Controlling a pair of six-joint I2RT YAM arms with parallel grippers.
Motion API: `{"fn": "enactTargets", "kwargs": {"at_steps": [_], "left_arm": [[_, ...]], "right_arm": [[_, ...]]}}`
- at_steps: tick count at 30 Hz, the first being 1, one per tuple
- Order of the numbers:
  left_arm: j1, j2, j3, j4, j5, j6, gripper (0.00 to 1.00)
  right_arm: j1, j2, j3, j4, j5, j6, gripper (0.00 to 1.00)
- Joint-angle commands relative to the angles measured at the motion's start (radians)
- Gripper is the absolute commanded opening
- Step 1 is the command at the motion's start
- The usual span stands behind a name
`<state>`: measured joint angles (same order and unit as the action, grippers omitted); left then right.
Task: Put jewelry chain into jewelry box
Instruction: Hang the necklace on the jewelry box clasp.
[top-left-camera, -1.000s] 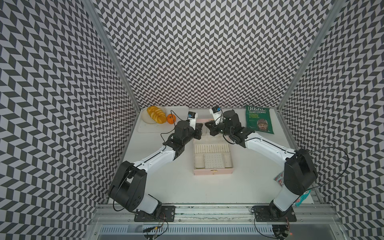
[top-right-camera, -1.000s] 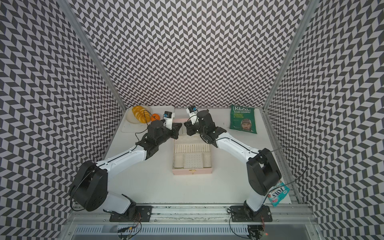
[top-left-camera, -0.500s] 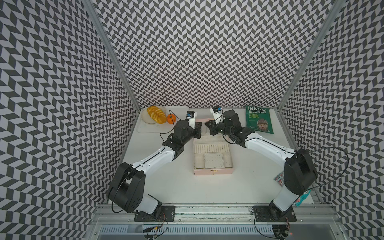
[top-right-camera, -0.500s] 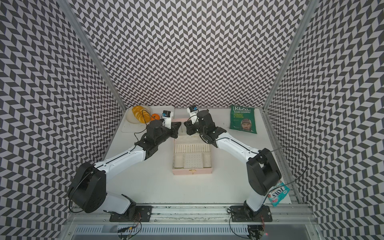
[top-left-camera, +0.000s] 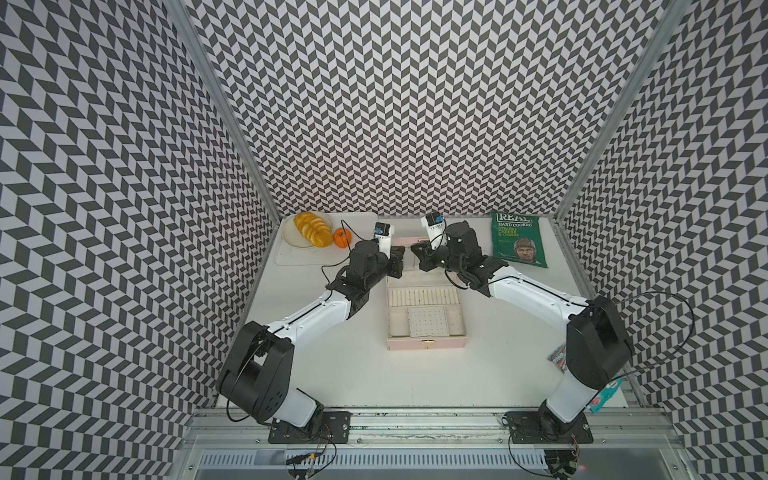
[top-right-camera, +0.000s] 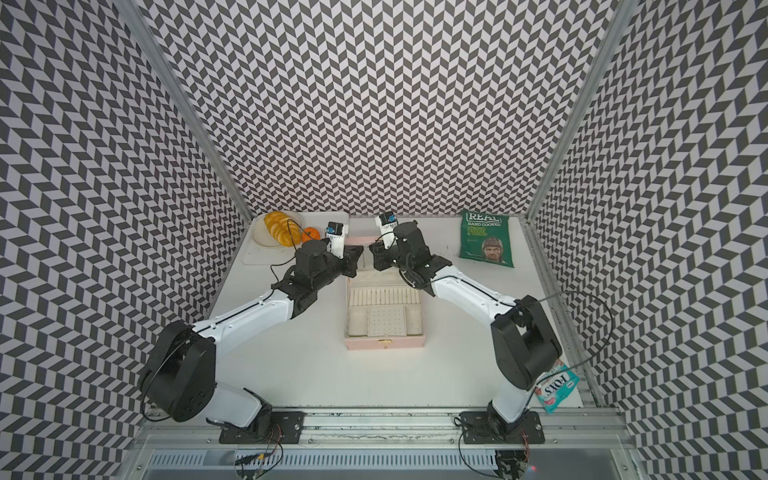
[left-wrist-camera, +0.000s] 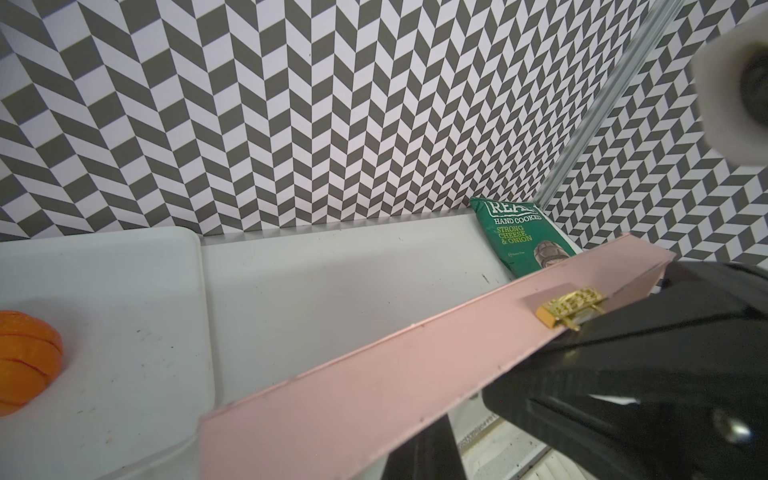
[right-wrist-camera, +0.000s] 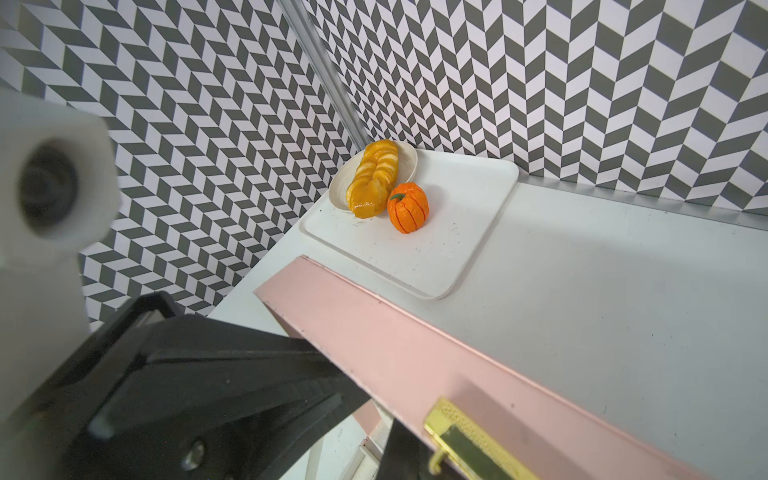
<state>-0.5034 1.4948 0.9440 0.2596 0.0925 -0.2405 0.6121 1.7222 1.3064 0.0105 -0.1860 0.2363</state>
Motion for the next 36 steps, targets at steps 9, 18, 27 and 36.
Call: {"fn": "enactTargets", "kwargs": {"at_steps": [9,18,27,36], "left_arm": [[-0.001,-0.006,0.013,-0.034,0.039,-0.018,0.0],[-0.007,-0.023,-0.008,-0.028,0.07,-0.028,0.0],[-0.01,-0.016,-0.017,-0.028,0.063,-0.03,0.0],[-0.01,-0.015,-0.016,-0.032,0.042,-0.026,0.0]], "right_arm": [[-0.008,0.019,-0.01,0.06,-0.007,0.018,0.01],[-0.008,0.012,-0.017,0.059,-0.02,0.024,0.02],[-0.008,-0.014,-0.008,0.06,-0.101,0.056,0.0],[-0.014,-0.006,0.023,0.029,-0.183,0.103,0.0]]}}
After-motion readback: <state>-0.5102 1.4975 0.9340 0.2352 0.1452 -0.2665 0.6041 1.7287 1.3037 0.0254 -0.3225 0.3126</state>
